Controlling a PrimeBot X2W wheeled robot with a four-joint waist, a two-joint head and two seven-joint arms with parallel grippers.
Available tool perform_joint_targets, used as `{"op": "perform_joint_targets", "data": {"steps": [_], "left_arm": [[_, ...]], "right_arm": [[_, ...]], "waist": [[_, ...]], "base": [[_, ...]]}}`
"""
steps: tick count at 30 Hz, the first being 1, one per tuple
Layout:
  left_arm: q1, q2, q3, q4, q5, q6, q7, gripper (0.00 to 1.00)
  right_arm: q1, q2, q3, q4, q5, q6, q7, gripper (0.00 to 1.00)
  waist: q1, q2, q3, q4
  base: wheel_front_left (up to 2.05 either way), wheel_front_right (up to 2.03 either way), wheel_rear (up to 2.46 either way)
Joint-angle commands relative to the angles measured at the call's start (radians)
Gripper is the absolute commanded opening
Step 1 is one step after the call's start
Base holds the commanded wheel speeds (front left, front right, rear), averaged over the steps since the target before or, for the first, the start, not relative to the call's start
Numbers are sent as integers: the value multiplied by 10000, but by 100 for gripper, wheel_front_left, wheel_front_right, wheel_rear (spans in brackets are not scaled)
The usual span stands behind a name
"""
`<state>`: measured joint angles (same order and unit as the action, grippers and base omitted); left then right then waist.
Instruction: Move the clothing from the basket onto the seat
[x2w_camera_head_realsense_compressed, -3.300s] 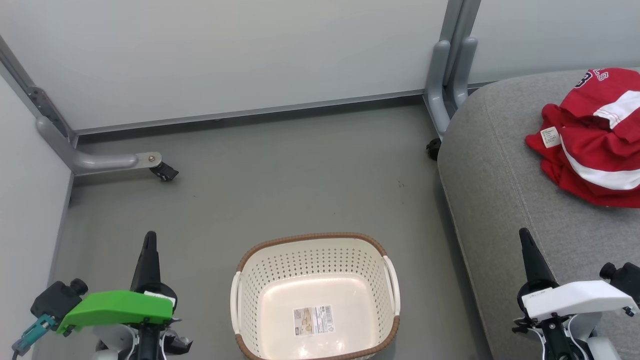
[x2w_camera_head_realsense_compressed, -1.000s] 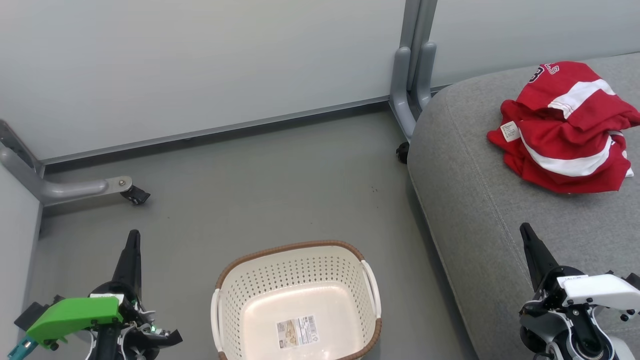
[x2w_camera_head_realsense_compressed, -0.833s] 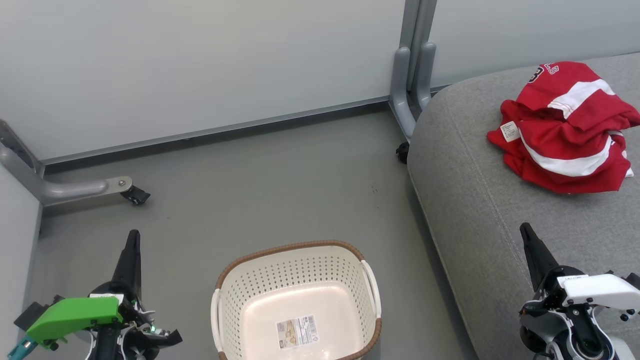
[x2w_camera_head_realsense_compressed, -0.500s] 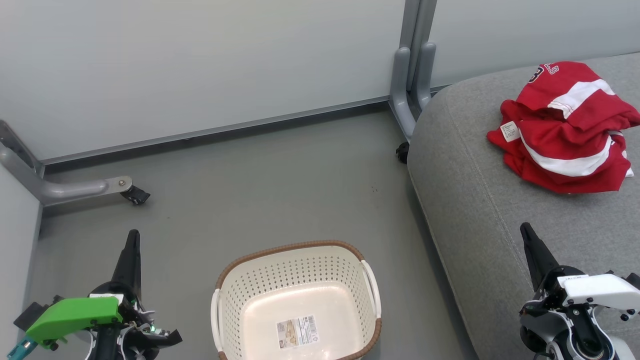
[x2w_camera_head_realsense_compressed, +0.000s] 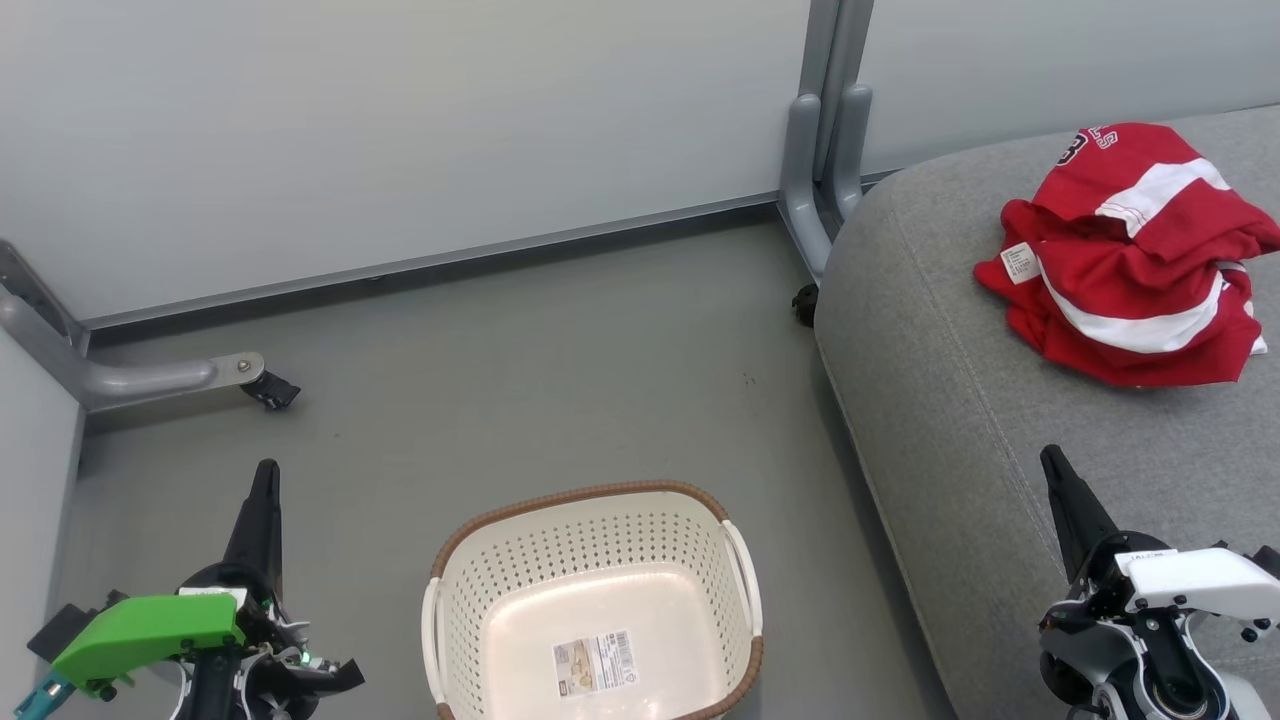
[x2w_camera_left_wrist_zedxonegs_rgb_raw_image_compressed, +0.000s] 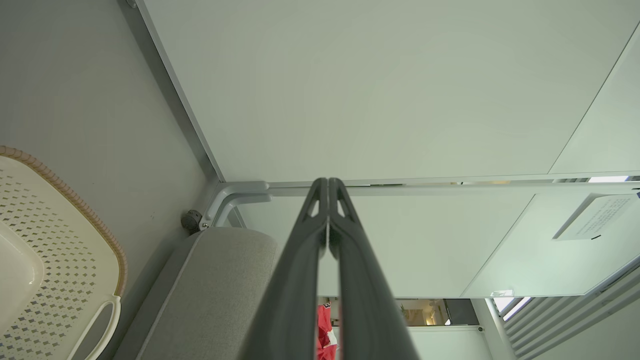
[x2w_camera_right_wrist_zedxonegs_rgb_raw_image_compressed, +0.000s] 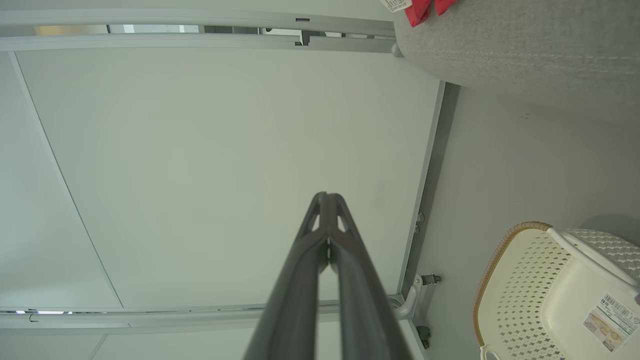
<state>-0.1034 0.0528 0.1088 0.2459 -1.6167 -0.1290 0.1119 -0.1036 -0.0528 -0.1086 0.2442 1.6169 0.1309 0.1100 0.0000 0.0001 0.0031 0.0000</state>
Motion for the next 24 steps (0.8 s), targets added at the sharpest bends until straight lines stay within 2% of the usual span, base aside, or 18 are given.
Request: {"op": "perform_joint_targets", "data": {"steps": [1, 24], "left_arm": [[-79, 21, 41, -19, 8, -40, 12, 0], [-82, 7, 55, -19, 23, -40, 26, 0]], "right_arm": [[-88, -22, -30, 25, -10, -3, 43, 0], [-90, -11, -47, 25, -32, -3, 53, 0]], "waist": [[0, -1, 0, 0], [0, -1, 0, 0]], "base": [[0, 0, 0], [0, 0, 0]]}}
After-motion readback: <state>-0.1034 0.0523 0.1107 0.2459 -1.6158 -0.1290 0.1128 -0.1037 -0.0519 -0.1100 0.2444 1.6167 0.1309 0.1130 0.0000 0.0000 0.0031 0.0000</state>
